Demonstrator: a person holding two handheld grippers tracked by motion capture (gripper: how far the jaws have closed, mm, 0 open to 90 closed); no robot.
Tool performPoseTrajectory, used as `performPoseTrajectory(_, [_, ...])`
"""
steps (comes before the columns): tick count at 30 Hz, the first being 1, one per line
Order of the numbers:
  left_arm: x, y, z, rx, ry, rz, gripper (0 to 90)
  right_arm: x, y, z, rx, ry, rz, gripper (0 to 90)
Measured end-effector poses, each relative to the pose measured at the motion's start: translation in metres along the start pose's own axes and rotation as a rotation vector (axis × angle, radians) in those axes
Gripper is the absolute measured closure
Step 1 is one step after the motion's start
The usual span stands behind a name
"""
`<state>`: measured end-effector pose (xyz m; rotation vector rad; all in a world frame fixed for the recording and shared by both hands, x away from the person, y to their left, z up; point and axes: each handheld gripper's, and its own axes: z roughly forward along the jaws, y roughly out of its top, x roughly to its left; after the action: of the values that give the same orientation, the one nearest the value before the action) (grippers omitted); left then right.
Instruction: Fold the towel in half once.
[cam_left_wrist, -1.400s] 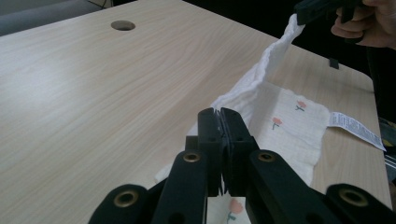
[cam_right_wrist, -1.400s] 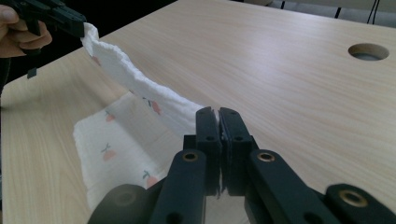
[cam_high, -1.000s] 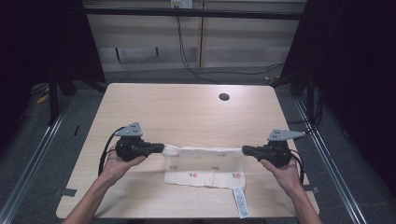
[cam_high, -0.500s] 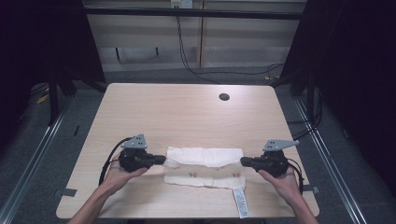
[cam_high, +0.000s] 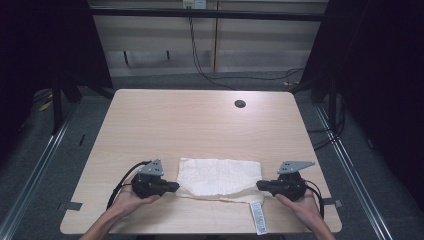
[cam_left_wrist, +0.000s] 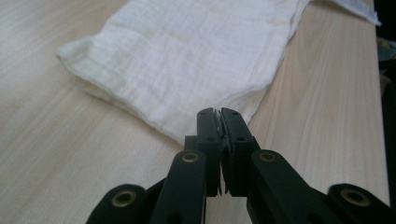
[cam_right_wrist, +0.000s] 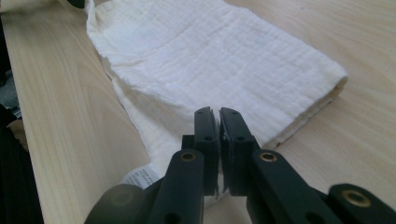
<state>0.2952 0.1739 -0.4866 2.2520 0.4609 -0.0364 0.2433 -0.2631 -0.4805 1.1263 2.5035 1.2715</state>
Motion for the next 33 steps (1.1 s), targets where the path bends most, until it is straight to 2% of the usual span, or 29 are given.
performPoseTrajectory(4, [0.001, -0.001, 0.0, 0.014, -0.008, 0.01, 86.1, 0.001, -0.004, 0.001, 0.029, 0.003, -0.001, 85.4])
performPoseTrajectory(8, [-0.003, -0.001, 0.0, 0.02, -0.028, 0.015, 82.0, 0.003, -0.004, 0.002, 0.039, 0.018, 0.001, 82.8])
performPoseTrajectory(10, [-0.004, 0.0, 0.0, 0.0, -0.042, 0.004, 80.6, 0.003, -0.004, 0.002, 0.037, 0.016, 0.004, 80.1])
performPoseTrajectory(11, [-0.004, 0.001, -0.002, 0.009, -0.048, 0.014, 79.6, 0.003, -0.004, 0.001, 0.03, 0.011, 0.0, 78.6])
performPoseTrajectory(12, [-0.003, 0.002, -0.005, -0.001, -0.047, 0.009, 79.0, 0.005, -0.003, -0.001, 0.012, -0.009, -0.006, 77.0])
performPoseTrajectory(16, [-0.001, 0.003, -0.015, -0.053, -0.031, -0.02, 78.2, 0.009, 0.003, -0.009, -0.043, -0.01, -0.007, 72.5])
performPoseTrajectory(20, [0.003, 0.007, -0.019, -0.095, -0.027, -0.046, 76.6, 0.006, 0.004, -0.008, -0.043, -0.032, 0.007, 71.0])
performPoseTrajectory(24, [0.009, 0.012, -0.015, -0.082, 0.001, -0.052, 75.3, 0.003, 0.006, 0.0, -0.028, -0.043, 0.006, 67.3])
performPoseTrajectory(27, [0.015, 0.015, -0.006, -0.068, 0.005, -0.068, 73.7, 0.001, 0.009, 0.007, -0.021, -0.056, 0.009, 61.3])
performPoseTrajectory(29, [0.018, 0.015, 0.004, -0.036, -0.015, -0.081, 72.4, -0.002, 0.011, 0.012, -0.015, -0.06, 0.017, 57.7])
performPoseTrajectory(33, [0.017, 0.011, 0.019, 0.043, -0.013, -0.062, 71.6, -0.004, 0.011, 0.018, 0.003, -0.073, 0.02, 54.0])
